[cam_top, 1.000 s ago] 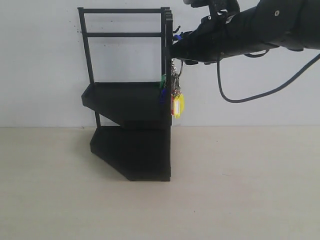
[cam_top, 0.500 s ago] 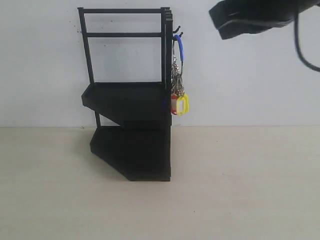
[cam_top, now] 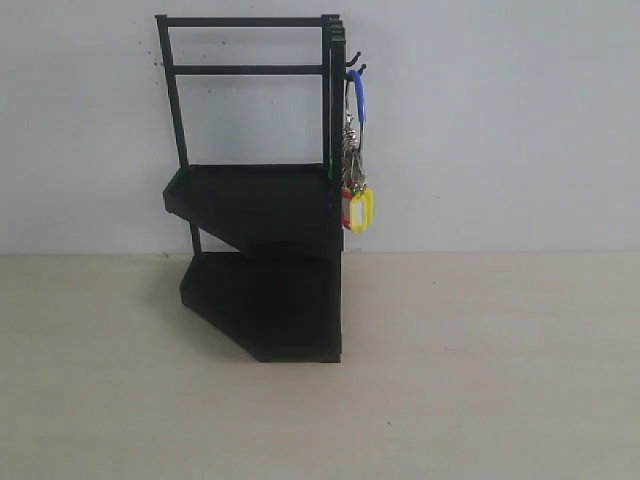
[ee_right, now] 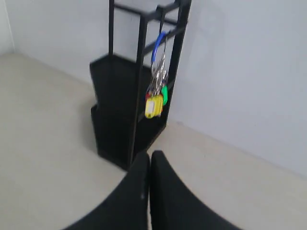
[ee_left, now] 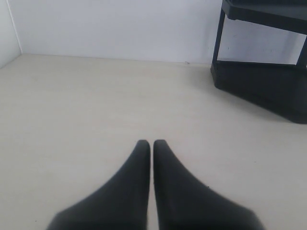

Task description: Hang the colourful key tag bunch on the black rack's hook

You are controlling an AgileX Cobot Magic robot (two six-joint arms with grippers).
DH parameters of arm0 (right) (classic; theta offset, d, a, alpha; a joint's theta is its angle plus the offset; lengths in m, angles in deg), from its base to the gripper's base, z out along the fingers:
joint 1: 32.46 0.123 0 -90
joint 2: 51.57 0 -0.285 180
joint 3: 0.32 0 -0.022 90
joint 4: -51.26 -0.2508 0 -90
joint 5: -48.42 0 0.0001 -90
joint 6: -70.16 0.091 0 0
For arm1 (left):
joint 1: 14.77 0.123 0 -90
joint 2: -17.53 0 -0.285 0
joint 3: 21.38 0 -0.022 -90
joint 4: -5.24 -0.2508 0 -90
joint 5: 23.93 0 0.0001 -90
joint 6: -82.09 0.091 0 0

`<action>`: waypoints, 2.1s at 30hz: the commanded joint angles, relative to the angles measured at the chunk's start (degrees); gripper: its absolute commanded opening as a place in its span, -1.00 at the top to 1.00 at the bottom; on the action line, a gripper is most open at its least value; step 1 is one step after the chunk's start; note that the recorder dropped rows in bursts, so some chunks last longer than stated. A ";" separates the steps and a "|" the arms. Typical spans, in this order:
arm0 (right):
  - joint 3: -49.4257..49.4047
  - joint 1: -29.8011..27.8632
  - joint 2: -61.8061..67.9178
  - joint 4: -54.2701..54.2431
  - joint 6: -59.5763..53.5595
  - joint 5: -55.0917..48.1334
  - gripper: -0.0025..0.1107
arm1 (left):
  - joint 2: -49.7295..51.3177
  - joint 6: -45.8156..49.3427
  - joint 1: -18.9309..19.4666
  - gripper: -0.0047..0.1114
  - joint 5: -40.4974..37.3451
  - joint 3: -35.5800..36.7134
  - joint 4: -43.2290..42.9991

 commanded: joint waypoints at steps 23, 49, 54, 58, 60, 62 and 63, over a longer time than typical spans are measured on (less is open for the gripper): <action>-5.34 -0.42 -19.31 0.40 0.28 10.90 0.96 | 0.20 0.02 0.19 0.84 0.16 -0.14 0.11; -35.55 -18.74 -32.03 1.45 -1.41 17.96 0.96 | 0.20 0.02 0.19 0.84 0.16 -0.14 0.11; -48.27 -18.74 -32.03 1.45 -1.41 32.44 0.96 | 0.20 0.02 0.19 0.84 0.16 -0.14 0.11; -53.42 -18.74 -32.03 1.45 -1.51 40.41 0.96 | 0.20 0.02 0.19 0.84 0.16 -0.14 0.11; -53.42 -18.74 -32.03 1.94 -2.78 36.32 0.96 | 0.20 0.02 0.19 0.84 0.16 -0.14 0.11; -53.42 -18.74 -32.03 1.94 -3.23 36.21 0.96 | 0.20 0.02 0.19 0.84 0.16 -0.14 0.11; -53.42 -18.74 -32.03 1.94 -3.23 36.21 0.96 | 0.20 0.02 0.19 0.84 0.16 -0.14 0.11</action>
